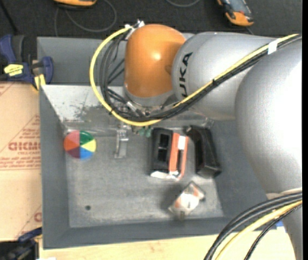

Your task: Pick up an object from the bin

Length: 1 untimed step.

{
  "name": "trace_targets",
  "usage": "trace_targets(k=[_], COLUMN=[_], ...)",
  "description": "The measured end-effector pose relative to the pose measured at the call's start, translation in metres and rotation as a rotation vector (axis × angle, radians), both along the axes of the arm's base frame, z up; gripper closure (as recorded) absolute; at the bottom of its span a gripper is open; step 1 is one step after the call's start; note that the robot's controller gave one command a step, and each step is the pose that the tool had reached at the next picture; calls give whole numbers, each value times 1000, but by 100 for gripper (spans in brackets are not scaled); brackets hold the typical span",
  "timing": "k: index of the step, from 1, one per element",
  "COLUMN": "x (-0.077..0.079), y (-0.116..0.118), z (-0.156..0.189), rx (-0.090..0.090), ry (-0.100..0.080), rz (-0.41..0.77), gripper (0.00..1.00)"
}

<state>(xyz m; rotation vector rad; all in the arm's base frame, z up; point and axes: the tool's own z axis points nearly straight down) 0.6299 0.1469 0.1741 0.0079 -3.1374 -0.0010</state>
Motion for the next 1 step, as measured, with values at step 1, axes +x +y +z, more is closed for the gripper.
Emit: trace_targets(k=[1], x=[2], y=[-1], z=[6], rx=[1], ry=[-8], rz=[-3], gripper=[0])
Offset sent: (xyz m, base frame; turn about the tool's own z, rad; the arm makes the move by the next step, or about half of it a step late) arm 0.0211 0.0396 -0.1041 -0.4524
